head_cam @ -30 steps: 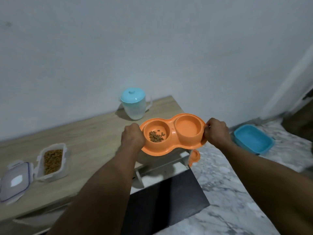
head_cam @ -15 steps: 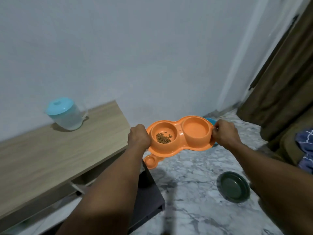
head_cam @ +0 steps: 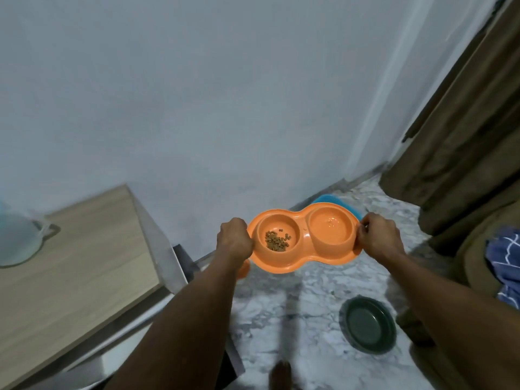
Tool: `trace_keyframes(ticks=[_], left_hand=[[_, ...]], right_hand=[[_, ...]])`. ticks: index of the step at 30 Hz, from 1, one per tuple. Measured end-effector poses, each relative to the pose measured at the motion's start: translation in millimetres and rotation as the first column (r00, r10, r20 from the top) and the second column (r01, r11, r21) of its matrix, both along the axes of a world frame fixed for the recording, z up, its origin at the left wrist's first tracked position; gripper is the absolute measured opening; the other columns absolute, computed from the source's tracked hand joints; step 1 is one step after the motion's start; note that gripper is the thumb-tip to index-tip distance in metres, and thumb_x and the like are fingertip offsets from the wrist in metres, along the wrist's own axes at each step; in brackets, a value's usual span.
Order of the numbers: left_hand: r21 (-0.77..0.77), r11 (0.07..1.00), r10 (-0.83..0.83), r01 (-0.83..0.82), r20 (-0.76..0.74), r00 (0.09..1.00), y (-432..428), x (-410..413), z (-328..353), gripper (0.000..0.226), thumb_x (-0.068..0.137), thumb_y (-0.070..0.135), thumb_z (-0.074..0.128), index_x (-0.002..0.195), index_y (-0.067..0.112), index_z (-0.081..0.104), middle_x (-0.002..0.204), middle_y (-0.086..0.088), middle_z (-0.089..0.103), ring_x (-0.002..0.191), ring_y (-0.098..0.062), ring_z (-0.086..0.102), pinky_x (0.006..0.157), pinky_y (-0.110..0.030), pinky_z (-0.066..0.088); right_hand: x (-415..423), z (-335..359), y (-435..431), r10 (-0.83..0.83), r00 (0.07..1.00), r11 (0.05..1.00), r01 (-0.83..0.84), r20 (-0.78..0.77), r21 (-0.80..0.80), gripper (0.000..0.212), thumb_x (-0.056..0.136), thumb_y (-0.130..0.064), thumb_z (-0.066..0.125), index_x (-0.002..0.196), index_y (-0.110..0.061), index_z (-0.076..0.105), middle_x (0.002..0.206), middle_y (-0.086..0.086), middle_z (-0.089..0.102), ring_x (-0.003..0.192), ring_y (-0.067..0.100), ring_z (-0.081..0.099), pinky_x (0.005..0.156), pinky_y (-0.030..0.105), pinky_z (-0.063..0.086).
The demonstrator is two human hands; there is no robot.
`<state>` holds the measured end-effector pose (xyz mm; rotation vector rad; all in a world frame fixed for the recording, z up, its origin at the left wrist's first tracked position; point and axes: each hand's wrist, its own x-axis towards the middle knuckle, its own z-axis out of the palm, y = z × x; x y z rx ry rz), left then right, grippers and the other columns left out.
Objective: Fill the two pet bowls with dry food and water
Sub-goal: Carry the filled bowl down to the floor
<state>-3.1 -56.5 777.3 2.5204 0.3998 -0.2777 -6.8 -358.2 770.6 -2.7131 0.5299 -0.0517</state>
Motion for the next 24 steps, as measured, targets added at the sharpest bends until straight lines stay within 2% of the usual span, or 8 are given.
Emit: trace_keyframes(ticks=[2, 5, 9, 11, 15, 20, 24], left_hand=[[-0.017, 1.0, 0.019, -0.019, -0.003, 1.0, -9.1, 19.4, -10.0, 0.017, 0.082, 0.013, 0.06, 0.098, 0.015, 0.066, 0.104, -0.011, 0.067, 0.086, -0.028, 0.06, 0.073, -0.034, 0.049], [-0.03, 0.999, 0.043, -0.044, -0.035, 0.998, -23.1, 47.5, -23.9, 0.023, 0.084, 0.011, 0.058, 0.105, 0.013, 0.066, 0.107, -0.012, 0.067, 0.097, -0.034, 0.065, 0.081, -0.037, 0.053], [-0.038, 0.996, 0.081, -0.082, -0.03, 0.996, -39.7, 90.8, -56.0, 0.023, 0.092, 0.016, 0.057, 0.111, 0.012, 0.069, 0.113, -0.009, 0.07, 0.103, -0.028, 0.065, 0.082, -0.033, 0.049], [-0.025, 0.996, 0.085, -0.086, -0.045, 0.995, -46.6, 114.3, -77.1, 0.023, 0.091, 0.018, 0.058, 0.11, 0.014, 0.07, 0.112, -0.008, 0.072, 0.103, -0.027, 0.066, 0.085, -0.034, 0.05], [-0.035, 0.99, 0.135, -0.136, -0.017, 0.991, -61.7, 160.9, -127.8, 0.022, 0.086, 0.014, 0.062, 0.104, 0.016, 0.075, 0.107, -0.009, 0.074, 0.103, -0.031, 0.067, 0.08, -0.031, 0.046], [-0.054, 0.967, 0.244, -0.25, -0.097, 0.965, -70.9, 220.8, -239.9, 0.019, 0.085, 0.013, 0.06, 0.099, 0.019, 0.072, 0.093, -0.007, 0.076, 0.094, -0.029, 0.07, 0.081, -0.038, 0.053], [-0.051, 0.955, 0.289, -0.293, -0.086, 0.954, -72.9, 262.3, -359.0, 0.024, 0.089, 0.012, 0.059, 0.109, 0.018, 0.071, 0.097, -0.007, 0.076, 0.095, -0.028, 0.069, 0.079, -0.032, 0.048]], right_hand=[[25.3, -11.2, -9.3, -0.01, 1.0, 1.0, 0.01, -0.019, 0.016, 0.011, 0.1, -0.025, 0.055, 0.097, -0.016, 0.06, 0.086, 0.009, 0.067, 0.075, 0.025, 0.064, 0.068, 0.039, 0.057], [61.3, -28.8, -22.4, 0.003, 0.999, 1.0, -0.002, -0.05, 0.025, 0.01, 0.099, -0.026, 0.054, 0.096, -0.018, 0.059, 0.089, 0.01, 0.067, 0.079, 0.027, 0.065, 0.072, 0.043, 0.059], [112.6, -61.7, -34.4, 0.03, 0.994, 0.998, -0.025, -0.1, 0.051, 0.01, 0.101, -0.024, 0.054, 0.097, -0.015, 0.058, 0.084, 0.008, 0.065, 0.075, 0.024, 0.062, 0.069, 0.036, 0.054], [141.9, -87.6, -41.9, 0.06, 0.991, 0.997, -0.054, -0.12, 0.056, 0.012, 0.1, -0.025, 0.053, 0.096, -0.014, 0.059, 0.084, 0.011, 0.066, 0.077, 0.028, 0.063, 0.07, 0.038, 0.054], [201.1, -154.0, -55.4, 0.131, 0.981, 0.989, -0.12, -0.142, 0.085, 0.014, 0.098, -0.021, 0.055, 0.097, -0.01, 0.062, 0.083, 0.015, 0.069, 0.08, 0.038, 0.065, 0.071, 0.044, 0.055], [275.0, -265.8, -65.5, 0.199, 0.975, 0.975, -0.187, -0.098, 0.116, 0.01, 0.096, -0.017, 0.058, 0.09, -0.009, 0.06, 0.072, 0.012, 0.068, 0.07, 0.035, 0.065, 0.062, 0.04, 0.052], [327.9, -379.0, -71.6, 0.247, 0.966, 0.963, -0.236, -0.078, 0.128, 0.01, 0.096, -0.018, 0.059, 0.088, -0.012, 0.06, 0.067, 0.008, 0.067, 0.068, 0.035, 0.065, 0.063, 0.042, 0.052]])
